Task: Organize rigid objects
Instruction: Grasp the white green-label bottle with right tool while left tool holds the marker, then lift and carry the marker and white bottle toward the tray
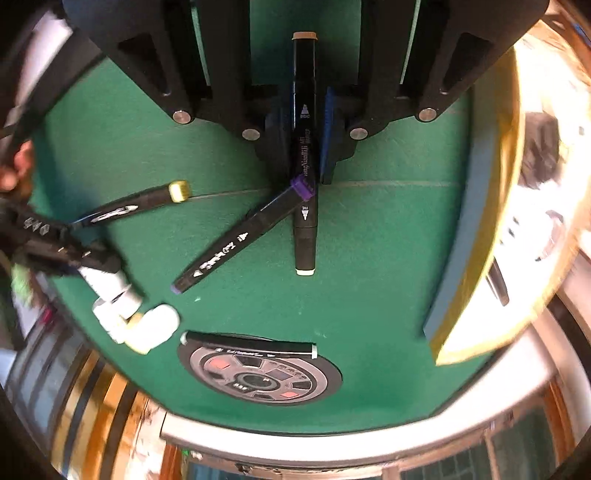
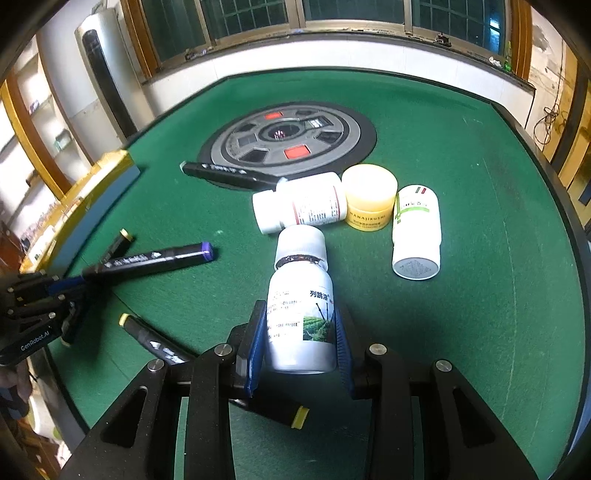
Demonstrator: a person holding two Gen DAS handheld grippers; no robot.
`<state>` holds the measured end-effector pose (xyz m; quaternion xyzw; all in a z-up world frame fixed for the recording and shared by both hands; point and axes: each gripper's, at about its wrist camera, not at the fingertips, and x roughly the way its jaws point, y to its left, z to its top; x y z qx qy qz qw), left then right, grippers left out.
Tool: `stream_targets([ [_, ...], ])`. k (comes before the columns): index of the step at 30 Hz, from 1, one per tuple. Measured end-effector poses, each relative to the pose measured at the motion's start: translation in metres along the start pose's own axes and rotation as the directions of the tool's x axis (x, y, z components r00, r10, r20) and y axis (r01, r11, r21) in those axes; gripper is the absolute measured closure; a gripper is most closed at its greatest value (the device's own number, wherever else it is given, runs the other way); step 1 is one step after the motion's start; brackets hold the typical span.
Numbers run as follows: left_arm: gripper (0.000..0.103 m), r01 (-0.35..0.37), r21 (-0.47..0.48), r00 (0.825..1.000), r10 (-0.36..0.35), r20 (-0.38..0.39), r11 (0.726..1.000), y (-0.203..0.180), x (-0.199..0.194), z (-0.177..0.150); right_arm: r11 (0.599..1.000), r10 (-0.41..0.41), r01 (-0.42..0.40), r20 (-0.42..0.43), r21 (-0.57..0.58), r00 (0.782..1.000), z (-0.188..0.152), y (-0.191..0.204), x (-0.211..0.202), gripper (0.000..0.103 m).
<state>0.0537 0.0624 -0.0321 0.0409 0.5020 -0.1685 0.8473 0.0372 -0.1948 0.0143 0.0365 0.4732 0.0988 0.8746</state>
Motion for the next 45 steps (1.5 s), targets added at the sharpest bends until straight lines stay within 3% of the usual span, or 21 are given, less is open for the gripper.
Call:
stream_targets([
  [6,0.091,0.053,-0.027,0.997,-0.051,0.051,0.998,0.002,-0.026,-0.004,0.999,0.032,-0.032,0.040,-0.005,0.999,0.005,0.007,-0.015,0.073],
  [14,0.091,0.077,-0.084,0.991,-0.067,0.117,0.993,0.025,-0.065,-0.009,0.997,0.067,-0.064,0.074,-0.041,0.995,0.010,0.028,-0.027,0.073],
  [27,0.090,0.006,-0.218,0.985,0.031,0.168,0.976,0.087,-0.104,-0.019,0.988,0.130,-0.122,0.089,-0.091,0.988,0.020,0.059,-0.023,0.073],
  [34,0.090,-0.034,-0.268,0.985,0.078,0.156,0.963,0.125,-0.100,-0.014,0.983,0.153,-0.143,0.089,-0.113,0.984,0.022,0.073,-0.023,0.073],
  [45,0.090,0.014,-0.245,0.997,0.004,0.075,0.970,0.131,-0.057,-0.013,0.981,0.158,-0.147,0.077,-0.127,0.985,0.021,0.085,-0.020,0.073],
])
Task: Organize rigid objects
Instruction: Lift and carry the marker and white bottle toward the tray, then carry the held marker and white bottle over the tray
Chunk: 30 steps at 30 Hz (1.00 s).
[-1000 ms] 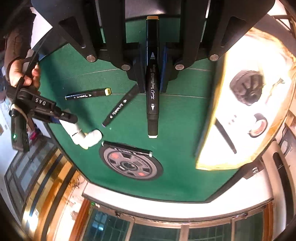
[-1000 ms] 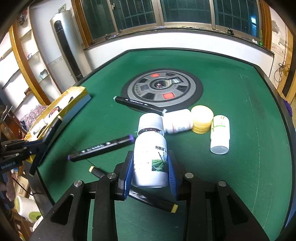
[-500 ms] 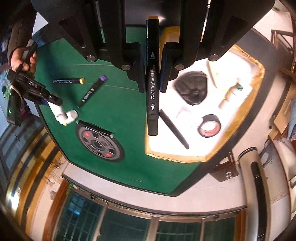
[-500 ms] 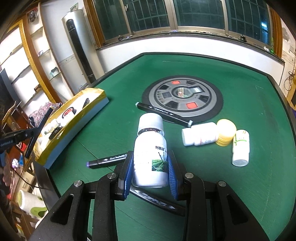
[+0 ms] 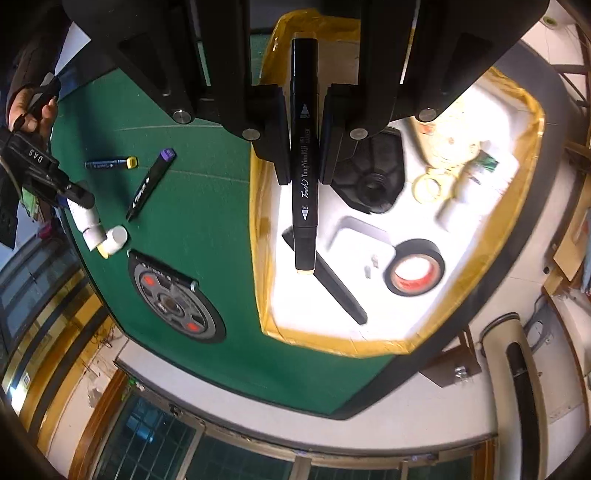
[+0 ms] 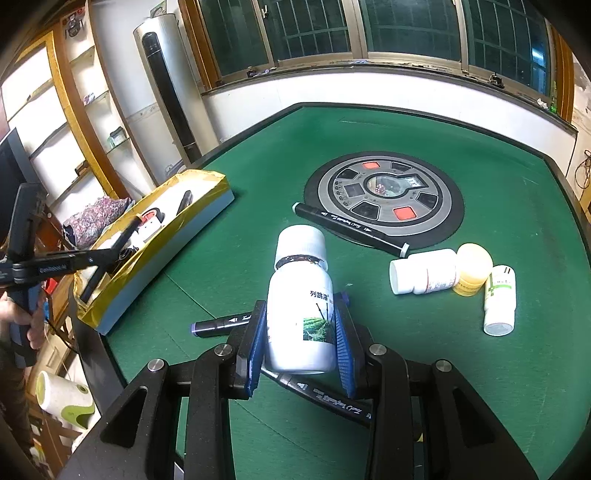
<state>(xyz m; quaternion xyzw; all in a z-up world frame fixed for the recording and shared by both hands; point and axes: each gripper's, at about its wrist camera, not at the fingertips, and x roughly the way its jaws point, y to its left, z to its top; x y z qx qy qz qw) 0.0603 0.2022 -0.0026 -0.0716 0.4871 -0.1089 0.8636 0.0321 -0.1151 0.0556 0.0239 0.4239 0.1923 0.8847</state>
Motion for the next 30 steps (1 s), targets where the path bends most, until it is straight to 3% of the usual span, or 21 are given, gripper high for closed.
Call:
stream_targets([
  [6,0.090,0.006,0.028,0.998,-0.004,-0.060,1.000,-0.001,0.016,-0.007,1.000,0.003,-0.003,-0.008,-0.010,1.000,0.002,0.006,0.004,0.073],
  [12,0.090,-0.017,0.000,0.996,0.017,-0.089,1.000,0.015,0.023,-0.011,0.999,0.014,-0.015,-0.013,-0.029,1.000,0.005,0.016,0.007,0.073],
  [30,0.090,-0.065,-0.009,0.995,0.064,-0.071,0.998,0.017,0.025,-0.017,0.986,0.063,-0.067,-0.033,-0.151,0.997,0.033,0.079,0.032,0.073],
])
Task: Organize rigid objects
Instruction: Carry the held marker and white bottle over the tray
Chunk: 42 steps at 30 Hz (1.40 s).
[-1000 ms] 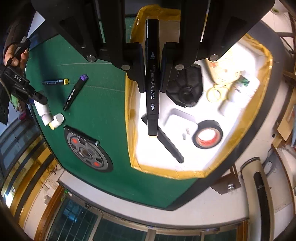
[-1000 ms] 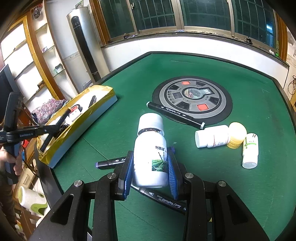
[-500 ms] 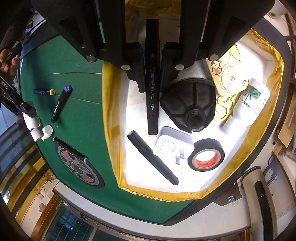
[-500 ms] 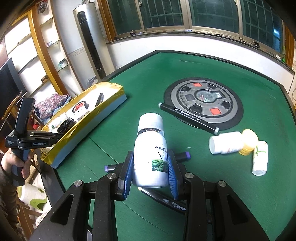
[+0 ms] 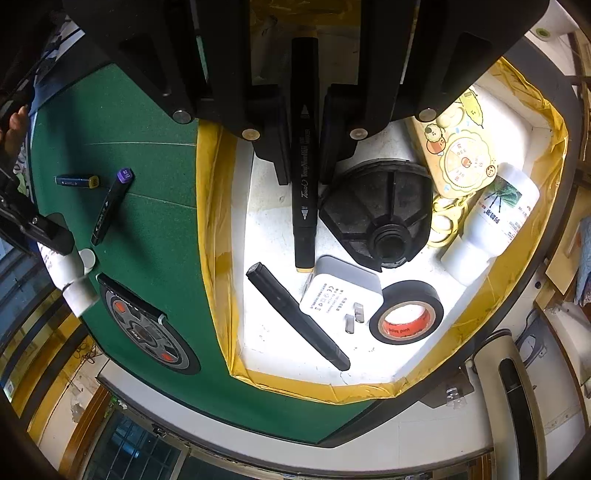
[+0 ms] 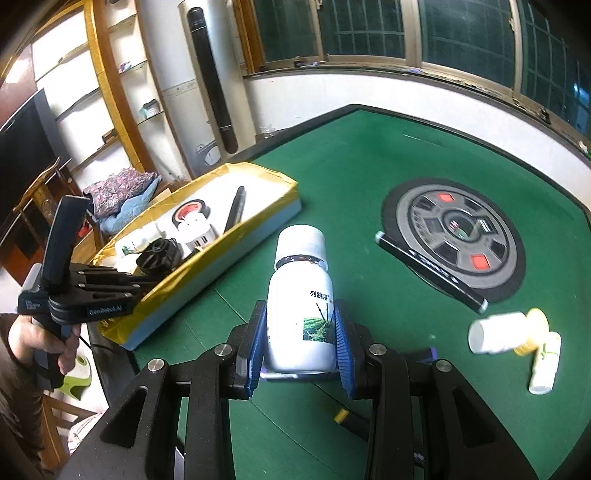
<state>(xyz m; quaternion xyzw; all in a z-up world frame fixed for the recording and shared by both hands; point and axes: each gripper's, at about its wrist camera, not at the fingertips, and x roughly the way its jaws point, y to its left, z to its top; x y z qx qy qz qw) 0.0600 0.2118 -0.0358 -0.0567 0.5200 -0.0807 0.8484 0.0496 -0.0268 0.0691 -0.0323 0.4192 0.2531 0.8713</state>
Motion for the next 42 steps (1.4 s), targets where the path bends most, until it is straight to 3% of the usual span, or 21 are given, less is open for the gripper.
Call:
stream_targets([
  [12,0.090,-0.006,-0.002,1.000,0.006,0.005,1.000,-0.001,0.001,0.000,0.997,0.028,-0.027,0.019,-0.070,0.999,0.036,0.031,0.010,0.072],
  [30,0.090,0.008,-0.012,1.000,-0.008,0.007,1.000,0.002,0.001,0.000,0.981,0.067,-0.066,-0.001,-0.181,0.998,0.086,0.067,0.057,0.072],
  [42,0.090,0.013,-0.015,1.000,-0.013,0.009,1.000,0.002,0.001,0.000,0.982,0.032,-0.051,-0.100,-0.184,0.994,0.110,0.067,0.114,0.072],
])
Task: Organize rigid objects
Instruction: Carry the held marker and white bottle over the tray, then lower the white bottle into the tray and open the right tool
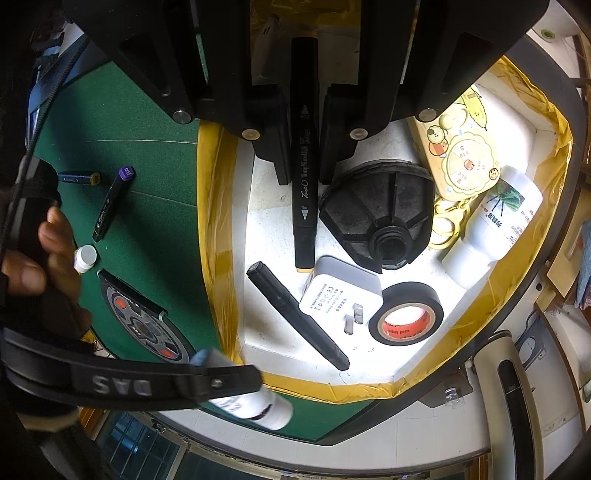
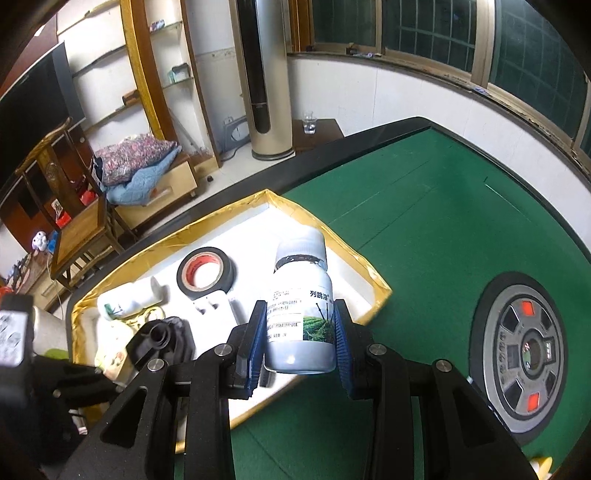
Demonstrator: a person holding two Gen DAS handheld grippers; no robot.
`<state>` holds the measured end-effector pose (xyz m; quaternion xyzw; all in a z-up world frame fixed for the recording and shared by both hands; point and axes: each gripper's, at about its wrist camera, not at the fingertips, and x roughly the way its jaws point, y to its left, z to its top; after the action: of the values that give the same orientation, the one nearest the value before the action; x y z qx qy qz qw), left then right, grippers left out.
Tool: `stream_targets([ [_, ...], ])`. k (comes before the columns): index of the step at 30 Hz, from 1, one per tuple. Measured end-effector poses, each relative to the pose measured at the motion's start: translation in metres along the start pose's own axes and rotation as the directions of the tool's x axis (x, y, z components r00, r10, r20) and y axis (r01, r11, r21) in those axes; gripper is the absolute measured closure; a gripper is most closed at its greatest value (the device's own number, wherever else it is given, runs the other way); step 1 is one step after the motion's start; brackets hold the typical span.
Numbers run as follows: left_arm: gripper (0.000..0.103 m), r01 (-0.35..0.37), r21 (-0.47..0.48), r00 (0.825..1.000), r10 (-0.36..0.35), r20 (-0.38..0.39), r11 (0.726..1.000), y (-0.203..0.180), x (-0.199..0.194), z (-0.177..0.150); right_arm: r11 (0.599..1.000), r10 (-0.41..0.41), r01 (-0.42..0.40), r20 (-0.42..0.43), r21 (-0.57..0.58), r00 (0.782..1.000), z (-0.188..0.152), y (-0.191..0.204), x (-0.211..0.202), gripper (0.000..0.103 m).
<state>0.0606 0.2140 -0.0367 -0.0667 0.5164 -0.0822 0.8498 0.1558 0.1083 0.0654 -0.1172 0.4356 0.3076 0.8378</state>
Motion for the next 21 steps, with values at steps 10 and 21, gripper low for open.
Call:
stream_targets([
  [10,0.090,0.002,-0.006,1.000,-0.002,0.002,1.000,0.001,0.000,-0.001,0.999,-0.036,0.033,-0.082,-0.029,0.996,0.002,-0.001,0.039,0.073],
  [21,0.090,0.001,-0.006,1.000,-0.001,0.001,1.000,0.002,0.000,-0.001,0.998,-0.064,0.062,-0.093,-0.031,0.994,-0.001,-0.008,0.046,0.072],
])
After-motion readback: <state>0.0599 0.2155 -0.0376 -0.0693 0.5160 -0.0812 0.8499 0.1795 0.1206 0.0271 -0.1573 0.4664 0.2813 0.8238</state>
